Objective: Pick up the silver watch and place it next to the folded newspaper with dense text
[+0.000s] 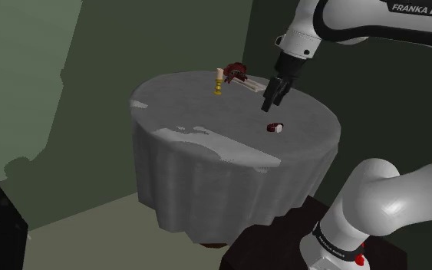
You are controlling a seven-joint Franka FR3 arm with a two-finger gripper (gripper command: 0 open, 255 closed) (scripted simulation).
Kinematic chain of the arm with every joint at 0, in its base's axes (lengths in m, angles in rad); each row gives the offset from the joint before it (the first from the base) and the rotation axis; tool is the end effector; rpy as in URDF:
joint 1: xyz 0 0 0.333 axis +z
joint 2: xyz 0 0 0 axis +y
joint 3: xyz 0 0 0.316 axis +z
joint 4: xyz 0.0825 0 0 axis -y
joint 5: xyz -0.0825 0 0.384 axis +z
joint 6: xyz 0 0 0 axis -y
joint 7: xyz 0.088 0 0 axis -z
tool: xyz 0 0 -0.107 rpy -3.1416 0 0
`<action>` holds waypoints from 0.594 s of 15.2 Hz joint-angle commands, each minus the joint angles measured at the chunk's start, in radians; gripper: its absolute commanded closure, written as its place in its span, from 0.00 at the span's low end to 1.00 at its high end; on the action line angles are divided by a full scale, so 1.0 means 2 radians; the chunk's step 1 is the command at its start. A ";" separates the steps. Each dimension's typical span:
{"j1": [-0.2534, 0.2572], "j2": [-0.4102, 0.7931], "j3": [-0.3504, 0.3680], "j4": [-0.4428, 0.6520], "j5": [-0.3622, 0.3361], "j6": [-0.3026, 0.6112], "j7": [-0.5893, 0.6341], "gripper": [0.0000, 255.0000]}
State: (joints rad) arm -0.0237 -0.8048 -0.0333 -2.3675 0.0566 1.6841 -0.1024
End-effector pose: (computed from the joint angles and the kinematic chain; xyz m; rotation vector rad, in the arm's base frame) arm 0.3128 -0.0156 0.6017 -3.0632 -0.0784 -0.1945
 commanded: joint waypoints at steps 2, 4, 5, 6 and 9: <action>0.007 -0.034 -0.022 -0.034 -0.003 0.025 -0.044 0.00; 0.021 -0.095 -0.075 -0.095 -0.013 0.070 -0.134 0.00; 0.028 -0.121 -0.105 -0.120 -0.019 0.091 -0.181 0.00; 0.034 -0.144 -0.139 -0.143 -0.027 0.111 -0.229 0.00; 0.044 -0.168 -0.191 -0.175 -0.040 0.144 -0.298 0.00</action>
State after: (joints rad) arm 0.0568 -1.1284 -0.3889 -2.6951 -0.0169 1.9489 -0.6584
